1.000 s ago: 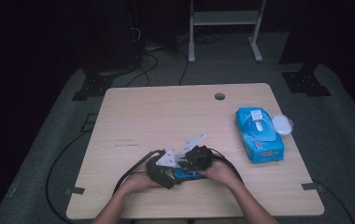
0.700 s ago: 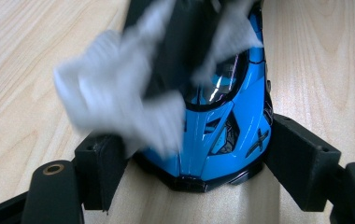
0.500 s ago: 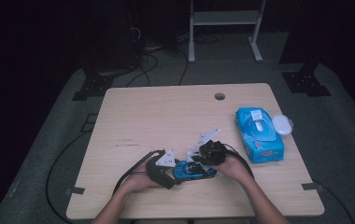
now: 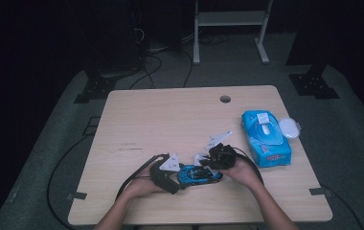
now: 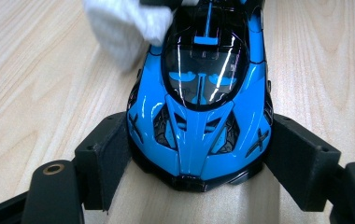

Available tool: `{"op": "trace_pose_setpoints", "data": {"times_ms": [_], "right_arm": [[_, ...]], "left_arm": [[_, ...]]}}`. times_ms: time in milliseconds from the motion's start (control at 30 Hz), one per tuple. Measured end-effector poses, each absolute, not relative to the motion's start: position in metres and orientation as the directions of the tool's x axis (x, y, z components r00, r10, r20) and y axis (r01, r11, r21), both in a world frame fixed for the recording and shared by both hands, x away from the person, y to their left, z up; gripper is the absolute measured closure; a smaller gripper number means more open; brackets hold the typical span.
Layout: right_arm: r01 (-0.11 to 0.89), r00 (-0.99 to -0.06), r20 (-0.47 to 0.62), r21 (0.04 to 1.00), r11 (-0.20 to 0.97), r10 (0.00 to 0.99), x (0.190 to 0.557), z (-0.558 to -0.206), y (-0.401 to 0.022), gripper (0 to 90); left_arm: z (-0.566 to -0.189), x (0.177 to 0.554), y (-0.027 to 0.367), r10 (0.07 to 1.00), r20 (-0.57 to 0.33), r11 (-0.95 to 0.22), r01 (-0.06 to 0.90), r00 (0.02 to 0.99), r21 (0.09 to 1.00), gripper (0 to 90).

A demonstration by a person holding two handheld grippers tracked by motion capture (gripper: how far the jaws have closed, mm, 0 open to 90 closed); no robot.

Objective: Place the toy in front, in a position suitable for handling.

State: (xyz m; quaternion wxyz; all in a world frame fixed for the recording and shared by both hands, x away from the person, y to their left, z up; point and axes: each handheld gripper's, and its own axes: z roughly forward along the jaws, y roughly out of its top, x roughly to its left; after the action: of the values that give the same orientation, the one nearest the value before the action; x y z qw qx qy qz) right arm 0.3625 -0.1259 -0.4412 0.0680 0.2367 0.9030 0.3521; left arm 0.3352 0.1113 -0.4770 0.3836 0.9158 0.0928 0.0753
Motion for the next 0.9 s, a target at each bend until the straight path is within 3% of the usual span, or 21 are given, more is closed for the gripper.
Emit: {"op": "trace_pose_setpoints", "data": {"times_ms": [900], "right_arm": [[0.401,-0.861,0.032,0.658,0.637,0.508,0.344,-0.439,-0.16,82.2]], "left_arm": [[-0.478,0.335,0.112,0.23,0.059,-0.68,0.117,0.971,0.723,25.3]]}}
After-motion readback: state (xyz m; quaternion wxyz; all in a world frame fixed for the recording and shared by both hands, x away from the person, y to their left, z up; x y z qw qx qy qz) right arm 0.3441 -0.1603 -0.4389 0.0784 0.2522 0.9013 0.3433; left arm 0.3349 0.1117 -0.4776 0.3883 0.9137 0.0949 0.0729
